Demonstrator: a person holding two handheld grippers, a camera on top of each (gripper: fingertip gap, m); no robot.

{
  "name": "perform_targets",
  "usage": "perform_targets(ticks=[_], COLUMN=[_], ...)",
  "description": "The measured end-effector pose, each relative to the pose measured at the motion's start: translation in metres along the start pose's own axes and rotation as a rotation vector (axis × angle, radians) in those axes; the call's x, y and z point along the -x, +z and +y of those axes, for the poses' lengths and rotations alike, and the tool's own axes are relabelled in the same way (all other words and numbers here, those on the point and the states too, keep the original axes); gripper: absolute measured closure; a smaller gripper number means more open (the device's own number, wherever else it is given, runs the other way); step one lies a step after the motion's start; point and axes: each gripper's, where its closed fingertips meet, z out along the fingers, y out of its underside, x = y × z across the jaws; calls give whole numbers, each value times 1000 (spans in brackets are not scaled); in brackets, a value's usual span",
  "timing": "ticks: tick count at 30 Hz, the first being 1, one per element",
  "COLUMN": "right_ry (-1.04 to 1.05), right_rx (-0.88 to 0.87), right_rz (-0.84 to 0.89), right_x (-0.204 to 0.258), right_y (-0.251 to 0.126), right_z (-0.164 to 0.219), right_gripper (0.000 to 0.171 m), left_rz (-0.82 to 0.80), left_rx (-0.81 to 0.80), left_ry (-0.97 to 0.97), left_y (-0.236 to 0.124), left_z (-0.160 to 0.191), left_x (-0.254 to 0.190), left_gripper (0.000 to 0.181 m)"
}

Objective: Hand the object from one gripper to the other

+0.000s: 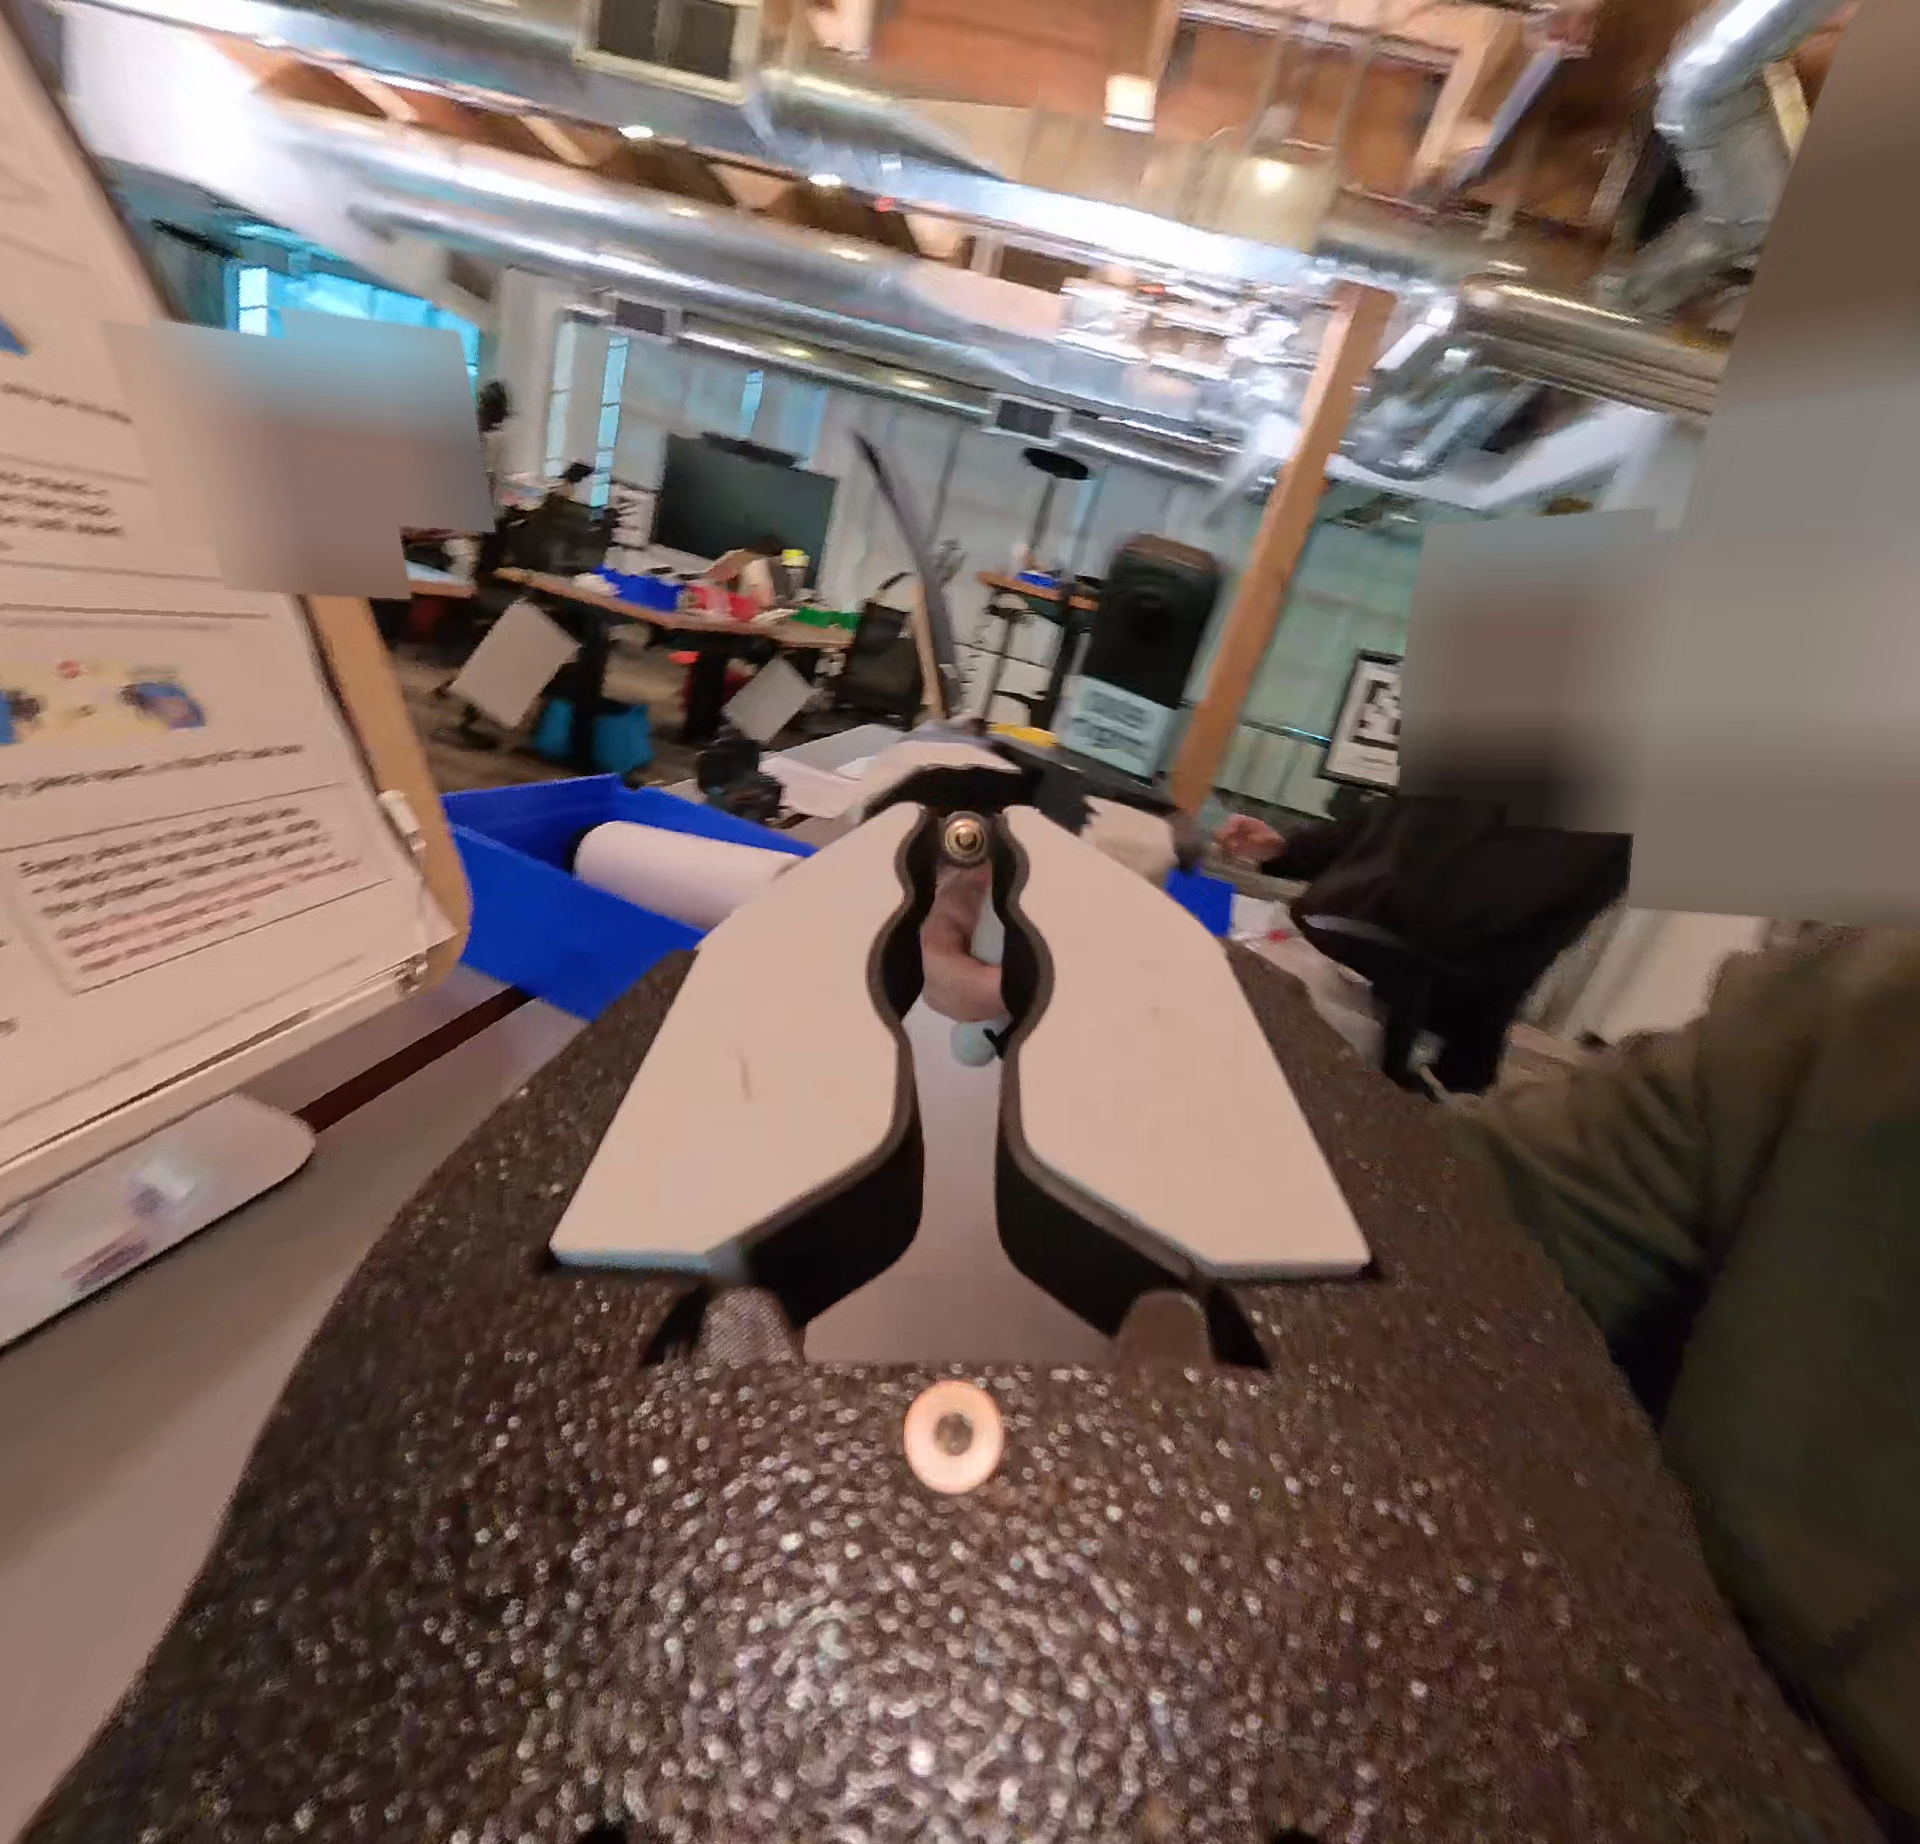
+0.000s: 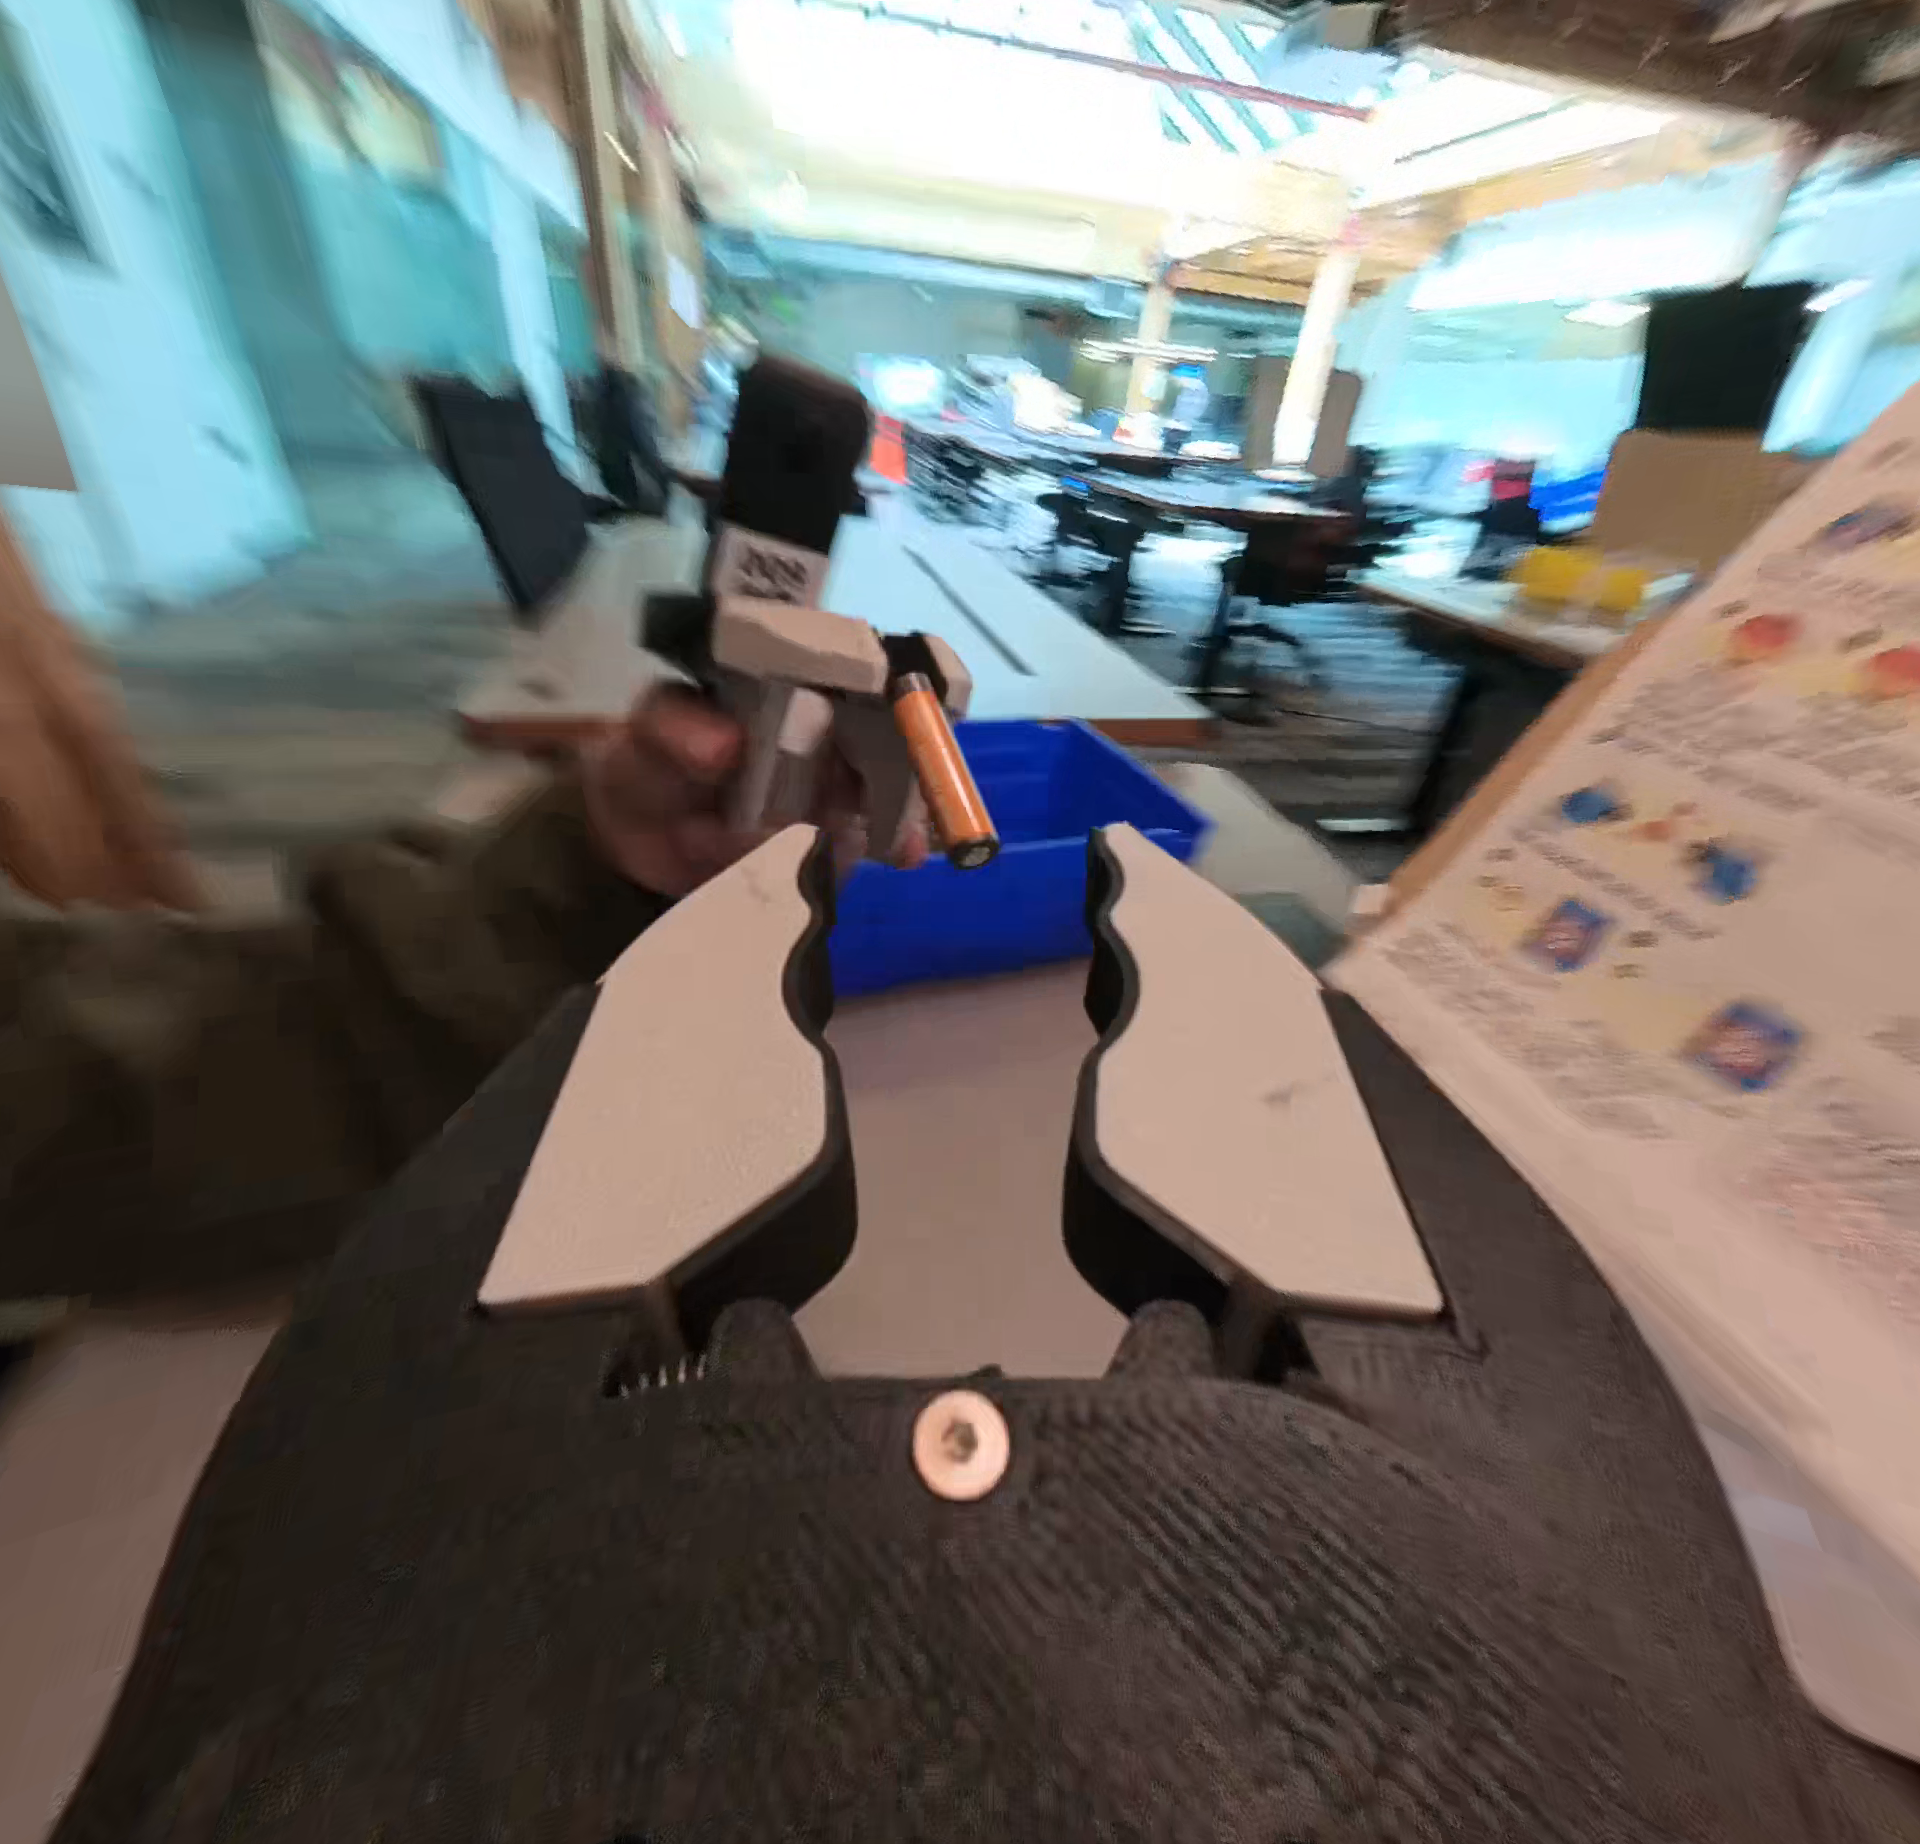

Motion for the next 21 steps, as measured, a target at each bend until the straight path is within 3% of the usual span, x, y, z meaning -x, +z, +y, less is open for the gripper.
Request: perform_targets(ticks=[3, 5, 9, 13, 21], right_ry=[384, 494, 466, 507, 409], right_rx=[-15, 69, 197, 174, 186], right_rz=[-322, -449, -519, -575, -584], right_x=[27, 40, 56, 61, 64], right_y=[-8, -10, -6, -5, -6], right_z=[0, 13, 38, 36, 41], right_gripper=[131, 135, 127, 149, 161], left_rz=[110, 180, 286, 349, 334], left_rx=[59, 107, 202, 239, 244], left_ry=[70, 126, 188, 218, 233], left_y=[-9, -13, -15, -14, -15], left_z=[11, 19, 38, 48, 49], left_x=[-12, -22, -38, -47, -45], left_gripper=[172, 172, 172, 172, 172])
